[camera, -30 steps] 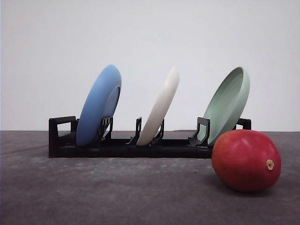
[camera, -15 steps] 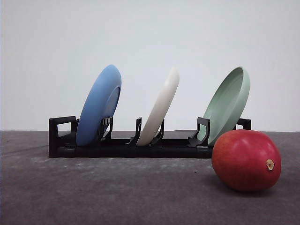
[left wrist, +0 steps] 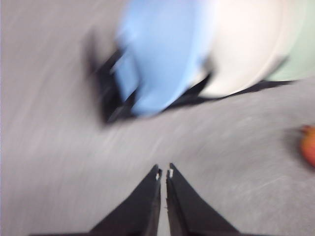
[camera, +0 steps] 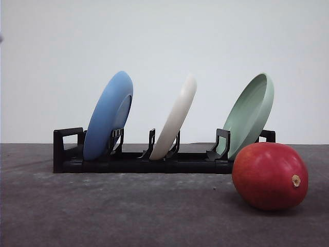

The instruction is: Place pomegranate in white plate

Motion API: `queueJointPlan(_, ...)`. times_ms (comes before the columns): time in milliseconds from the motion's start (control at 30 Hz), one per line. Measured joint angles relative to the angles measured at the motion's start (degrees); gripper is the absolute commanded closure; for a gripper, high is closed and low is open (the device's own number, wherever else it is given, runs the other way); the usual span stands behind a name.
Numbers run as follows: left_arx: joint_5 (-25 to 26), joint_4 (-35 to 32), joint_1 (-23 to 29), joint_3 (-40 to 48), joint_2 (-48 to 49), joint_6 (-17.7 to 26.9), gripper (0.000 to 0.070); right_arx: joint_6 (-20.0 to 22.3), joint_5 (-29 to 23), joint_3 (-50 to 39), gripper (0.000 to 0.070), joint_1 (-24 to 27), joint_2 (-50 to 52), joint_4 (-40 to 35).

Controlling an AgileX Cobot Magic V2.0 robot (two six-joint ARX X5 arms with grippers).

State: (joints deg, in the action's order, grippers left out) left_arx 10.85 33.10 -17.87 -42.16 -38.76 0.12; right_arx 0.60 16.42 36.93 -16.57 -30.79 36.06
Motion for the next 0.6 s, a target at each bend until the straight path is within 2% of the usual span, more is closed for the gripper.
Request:
queueJointPlan(100, 0.0, -3.3, -2.7, -0.2, -0.6, 4.3, 0.0697, 1.9, 0.0, 0.0, 0.0694, -2.3, 0.0, 0.0)
queueJointPlan(200, 0.0, -3.8, -3.7, -0.5, -0.7, 6.1, 0.0679, 2.6, 0.0, 0.0, 0.0676, -2.9, 0.0, -0.2)
queueJointPlan(233, 0.0, -3.8, -3.8, -0.6, -0.6, 6.4, 0.0621, 2.7, 0.0, 0.0, 0.063, -3.0, 0.0, -0.3)
queueJointPlan(333, 0.0, -3.7, -4.1, -0.8, -0.6, 6.6, 0.0312, 2.9, 0.0, 0.0, 0.0397, -3.0, 0.0, -0.8)
queueJointPlan(367, 0.0, -3.7, -4.2, -1.0, -0.6, 6.6, 0.0255, 3.0, 0.0, 0.0, 0.0343, -3.0, 0.0, -0.9)
queueJointPlan(600, 1.1, -5.5, -7.0, -2.6, -0.6, 6.6, 0.027, 3.0, 0.0, 0.0, 0.0328, -3.0, 0.0, -2.1)
